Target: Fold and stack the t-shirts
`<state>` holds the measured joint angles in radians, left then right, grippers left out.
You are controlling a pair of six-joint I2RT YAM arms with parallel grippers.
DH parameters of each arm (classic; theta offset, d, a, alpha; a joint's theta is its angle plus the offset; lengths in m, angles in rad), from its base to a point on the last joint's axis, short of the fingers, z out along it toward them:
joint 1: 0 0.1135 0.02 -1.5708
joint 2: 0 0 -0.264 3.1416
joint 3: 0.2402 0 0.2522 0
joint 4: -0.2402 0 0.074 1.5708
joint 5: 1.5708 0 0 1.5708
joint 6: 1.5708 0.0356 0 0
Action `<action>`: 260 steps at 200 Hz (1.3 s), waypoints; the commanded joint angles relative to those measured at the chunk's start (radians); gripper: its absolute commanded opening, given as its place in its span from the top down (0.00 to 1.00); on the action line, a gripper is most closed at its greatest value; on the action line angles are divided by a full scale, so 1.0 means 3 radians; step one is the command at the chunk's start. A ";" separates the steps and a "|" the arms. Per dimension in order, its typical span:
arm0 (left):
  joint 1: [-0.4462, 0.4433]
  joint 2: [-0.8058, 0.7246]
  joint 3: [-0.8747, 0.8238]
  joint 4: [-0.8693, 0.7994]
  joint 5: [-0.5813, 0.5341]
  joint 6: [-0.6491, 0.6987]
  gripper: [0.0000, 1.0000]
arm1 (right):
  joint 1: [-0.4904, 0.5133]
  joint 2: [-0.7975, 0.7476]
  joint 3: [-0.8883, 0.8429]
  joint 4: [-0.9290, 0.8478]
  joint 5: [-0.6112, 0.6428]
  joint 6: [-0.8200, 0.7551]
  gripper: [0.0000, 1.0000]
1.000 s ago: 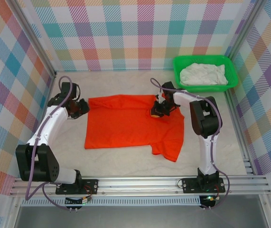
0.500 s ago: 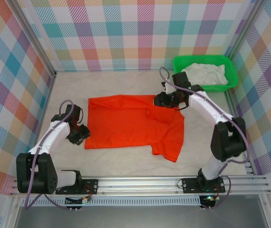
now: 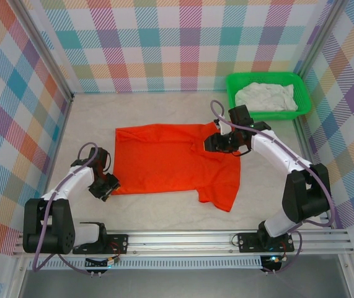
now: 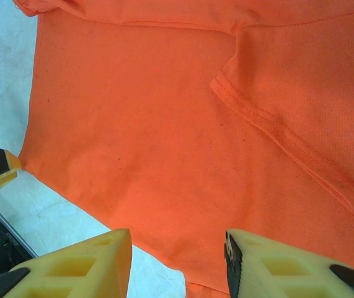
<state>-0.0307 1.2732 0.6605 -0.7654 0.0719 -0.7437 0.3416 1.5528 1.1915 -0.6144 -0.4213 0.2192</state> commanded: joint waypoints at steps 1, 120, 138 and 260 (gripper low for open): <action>-0.0015 0.0063 -0.0069 0.0187 -0.0039 -0.0097 0.59 | 0.0021 -0.0134 -0.0059 0.0008 -0.0073 -0.0080 0.55; -0.0018 0.0868 0.0028 0.0645 -0.0007 0.0064 0.84 | 0.0022 -0.0609 0.0017 -0.0340 0.0099 -0.0277 0.54; -0.0019 0.0919 0.0115 0.0620 -0.0045 0.0115 0.94 | 0.0027 -0.0835 0.0106 -0.0444 0.0156 -0.0438 0.54; -0.0019 0.0739 0.0319 0.0612 0.0104 0.0436 1.00 | 0.1037 -0.1799 -0.0209 -0.1603 0.1289 -0.2590 0.39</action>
<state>-0.0307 1.4910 0.7700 -0.8173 0.0311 -0.6521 0.5453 0.9993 1.2297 -0.9272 -0.2733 -0.3054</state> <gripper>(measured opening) 0.046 0.608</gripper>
